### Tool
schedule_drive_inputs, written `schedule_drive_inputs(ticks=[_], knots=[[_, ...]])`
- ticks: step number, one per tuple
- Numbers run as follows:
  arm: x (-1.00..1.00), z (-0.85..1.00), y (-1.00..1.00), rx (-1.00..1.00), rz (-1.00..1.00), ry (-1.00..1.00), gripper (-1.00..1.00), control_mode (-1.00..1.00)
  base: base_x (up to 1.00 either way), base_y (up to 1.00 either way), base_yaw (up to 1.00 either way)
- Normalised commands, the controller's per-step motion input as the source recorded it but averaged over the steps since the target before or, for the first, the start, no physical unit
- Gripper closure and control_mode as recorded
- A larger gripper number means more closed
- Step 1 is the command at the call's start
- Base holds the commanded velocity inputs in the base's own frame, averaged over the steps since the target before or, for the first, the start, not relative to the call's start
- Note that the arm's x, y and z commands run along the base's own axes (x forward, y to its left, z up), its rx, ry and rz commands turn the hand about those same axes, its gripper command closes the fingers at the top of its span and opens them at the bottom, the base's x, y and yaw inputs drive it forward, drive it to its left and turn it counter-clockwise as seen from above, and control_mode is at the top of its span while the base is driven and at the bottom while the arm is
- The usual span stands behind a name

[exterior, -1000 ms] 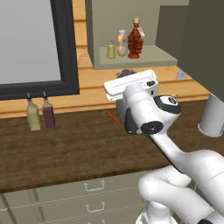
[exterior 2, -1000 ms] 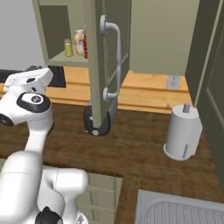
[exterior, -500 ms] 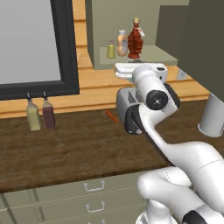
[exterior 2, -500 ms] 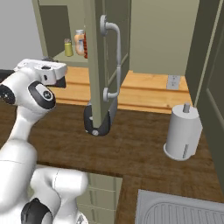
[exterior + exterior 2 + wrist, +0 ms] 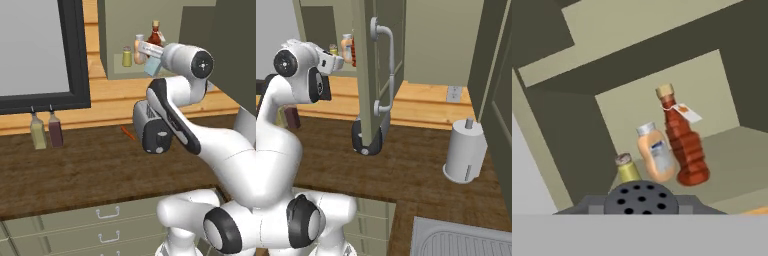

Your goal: Put the shaker and condiment bottle from the counter next to their counterparts in the cabinet.

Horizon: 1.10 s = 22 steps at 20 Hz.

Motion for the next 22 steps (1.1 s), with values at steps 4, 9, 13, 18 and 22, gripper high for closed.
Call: schedule_drive_inputs(ticks=[4, 9, 13, 18, 22], knots=[[0.08, 0.06, 0.24, 0.0, 0.01, 0.03, 1.0, -1.0, 0.0, 0.0, 0.0], [0.0, 0.0, 0.27, -0.21, 0.09, -0.01, 1.0, -1.0, 0.0, 0.0, 0.0], [0.0, -0.36, 0.25, -0.41, 0.14, -0.04, 1.0, -1.0, 0.0, 0.0, 0.0], [0.05, -0.07, 0.05, -0.05, 0.06, 0.0, 1.0, -1.0, 0.0, 0.0, 0.0], [0.19, 0.0, 0.0, 0.0, 0.05, 0.01, 1.0, -1.0, 0.0, 0.0, 0.0]])
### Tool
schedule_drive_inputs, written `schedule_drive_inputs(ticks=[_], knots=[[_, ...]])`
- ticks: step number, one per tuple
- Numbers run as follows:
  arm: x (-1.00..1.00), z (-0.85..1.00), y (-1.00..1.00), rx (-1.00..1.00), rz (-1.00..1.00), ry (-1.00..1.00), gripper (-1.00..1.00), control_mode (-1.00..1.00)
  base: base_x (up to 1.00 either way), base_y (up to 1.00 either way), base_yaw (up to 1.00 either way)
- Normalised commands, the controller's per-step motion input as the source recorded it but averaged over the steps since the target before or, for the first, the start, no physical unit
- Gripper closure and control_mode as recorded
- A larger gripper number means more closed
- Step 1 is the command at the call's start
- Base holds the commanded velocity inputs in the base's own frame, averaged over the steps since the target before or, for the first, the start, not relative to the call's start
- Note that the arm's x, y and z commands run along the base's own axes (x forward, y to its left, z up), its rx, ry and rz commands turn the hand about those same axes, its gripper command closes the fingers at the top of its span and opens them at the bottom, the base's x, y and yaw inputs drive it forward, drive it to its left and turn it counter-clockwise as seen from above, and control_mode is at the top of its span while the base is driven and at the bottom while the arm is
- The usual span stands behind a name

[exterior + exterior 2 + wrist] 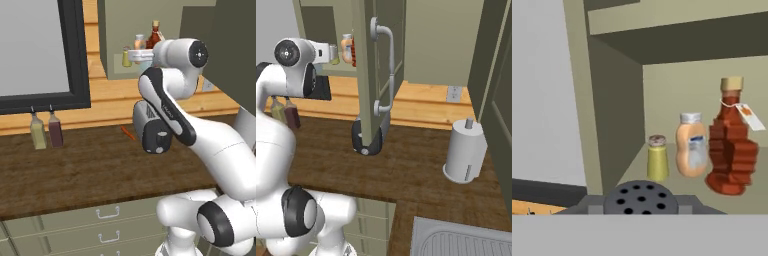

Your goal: Put the shaker and condiment bottle from the counter next to their counterparts in the cabinet.

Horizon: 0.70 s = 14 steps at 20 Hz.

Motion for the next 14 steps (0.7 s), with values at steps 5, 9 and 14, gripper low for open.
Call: schedule_drive_inputs(ticks=[5, 9, 14], knots=[[0.41, 0.0, 0.0, -0.06, 0.1, 0.07, 1.0, -1.0, 0.0, 0.0, 0.0], [0.44, 0.0, 0.0, -0.12, 0.1, 0.12, 1.0, -1.0, 0.0, 0.0, 0.0], [0.23, 0.0, 0.07, -0.11, 0.04, 0.09, 1.0, -1.0, 0.0, 0.0, 0.0]])
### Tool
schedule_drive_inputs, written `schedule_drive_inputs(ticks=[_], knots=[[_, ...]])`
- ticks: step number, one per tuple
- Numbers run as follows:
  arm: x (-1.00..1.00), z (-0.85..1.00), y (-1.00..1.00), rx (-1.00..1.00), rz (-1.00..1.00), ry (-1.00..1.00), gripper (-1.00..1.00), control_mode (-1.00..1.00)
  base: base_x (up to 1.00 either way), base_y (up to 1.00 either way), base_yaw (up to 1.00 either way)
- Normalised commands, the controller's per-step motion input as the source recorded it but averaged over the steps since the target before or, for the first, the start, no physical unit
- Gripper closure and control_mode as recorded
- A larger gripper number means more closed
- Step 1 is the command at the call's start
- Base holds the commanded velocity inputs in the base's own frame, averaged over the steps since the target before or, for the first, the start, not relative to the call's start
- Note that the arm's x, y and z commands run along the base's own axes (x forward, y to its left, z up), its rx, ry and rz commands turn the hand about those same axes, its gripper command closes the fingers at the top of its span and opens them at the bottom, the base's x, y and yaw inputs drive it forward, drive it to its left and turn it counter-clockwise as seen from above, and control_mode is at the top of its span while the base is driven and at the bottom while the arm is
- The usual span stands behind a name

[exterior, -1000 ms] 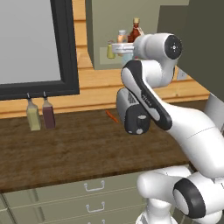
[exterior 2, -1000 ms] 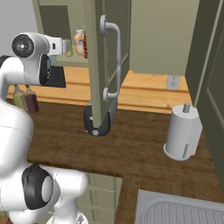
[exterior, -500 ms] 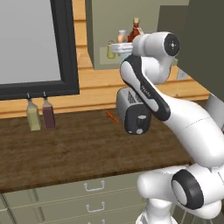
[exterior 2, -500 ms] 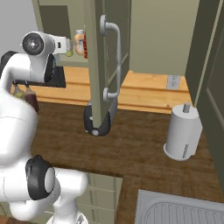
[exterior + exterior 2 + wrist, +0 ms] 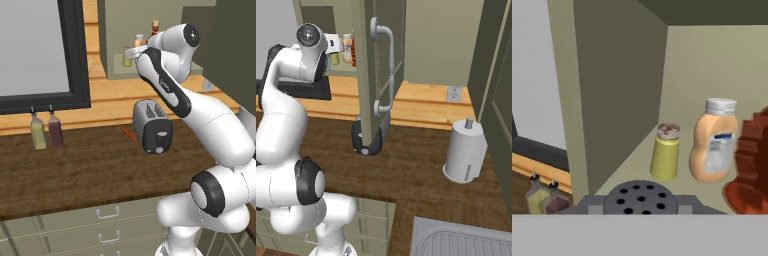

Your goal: Put the shaker and condiment bottle from the counter next to their counterparts in the cabinet.

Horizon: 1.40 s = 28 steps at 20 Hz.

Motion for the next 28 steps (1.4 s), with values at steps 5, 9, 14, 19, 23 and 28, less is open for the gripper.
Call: schedule_drive_inputs(ticks=[5, 9, 14, 19, 23, 28], knots=[[0.11, -0.05, 0.14, -0.1, 0.1, -0.13, 1.0, -1.0, 0.0, 0.0, 0.0], [0.12, -0.2, 0.02, 0.02, 0.09, -0.22, 1.0, -1.0, 0.0, 0.0, 0.0], [0.0, 0.0, 0.0, 0.0, 0.0, 0.0, 1.0, -1.0, 0.0, 0.0, 0.0], [0.2, -0.03, 0.0, 0.0, 0.0, 0.0, 1.0, -1.0, 0.0, 0.0, 0.0], [0.38, 0.0, 0.0, 0.0, 0.0, 0.0, 1.0, -1.0, 0.0, 0.0, 0.0], [0.38, 0.0, 0.0, 0.01, 0.0, 0.0, 1.0, -1.0, 0.0, 0.0, 0.0]])
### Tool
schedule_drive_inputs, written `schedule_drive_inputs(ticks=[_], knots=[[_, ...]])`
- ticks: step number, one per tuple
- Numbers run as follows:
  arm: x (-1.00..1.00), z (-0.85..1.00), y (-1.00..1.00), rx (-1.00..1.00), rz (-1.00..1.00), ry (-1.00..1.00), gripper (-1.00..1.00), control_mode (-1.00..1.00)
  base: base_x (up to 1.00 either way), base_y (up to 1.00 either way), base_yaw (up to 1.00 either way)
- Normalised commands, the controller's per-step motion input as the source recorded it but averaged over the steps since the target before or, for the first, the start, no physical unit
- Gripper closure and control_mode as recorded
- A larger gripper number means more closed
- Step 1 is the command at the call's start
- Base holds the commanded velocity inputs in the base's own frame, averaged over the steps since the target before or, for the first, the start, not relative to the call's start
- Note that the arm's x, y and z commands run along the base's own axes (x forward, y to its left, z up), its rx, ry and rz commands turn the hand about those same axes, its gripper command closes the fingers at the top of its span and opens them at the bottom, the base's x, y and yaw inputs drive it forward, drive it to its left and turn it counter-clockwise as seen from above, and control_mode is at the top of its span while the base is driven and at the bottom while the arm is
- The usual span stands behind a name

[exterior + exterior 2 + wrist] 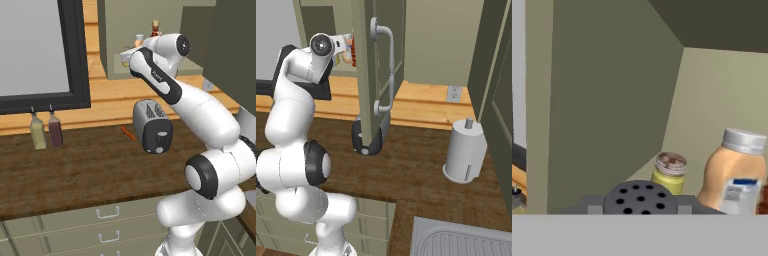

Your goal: Put the shaker and condiment bottle from the counter next to their counterparts in the cabinet.

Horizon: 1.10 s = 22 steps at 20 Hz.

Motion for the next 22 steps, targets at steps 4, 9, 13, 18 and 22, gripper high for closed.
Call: schedule_drive_inputs(ticks=[4, 9, 13, 18, 22], knots=[[0.3, 0.0, 0.0, 0.03, 0.0, 0.0, 1.0, -1.0, 0.0, 0.0, 0.0], [0.38, 0.0, 0.0, 0.06, 0.0, 0.0, 1.0, -1.0, 0.0, 0.0, 0.0], [0.42, 0.0, 0.0, 0.04, 0.0, 0.0, 1.0, -1.0, 0.0, 0.0, 0.0], [0.36, -0.02, 0.01, 0.01, 0.0, 0.0, -1.0, -1.0, 0.0, 0.0, 0.0], [0.03, 0.0, 0.01, 0.0, 0.0, -0.01, -1.0, -1.0, 0.0, 0.0, 0.0]])
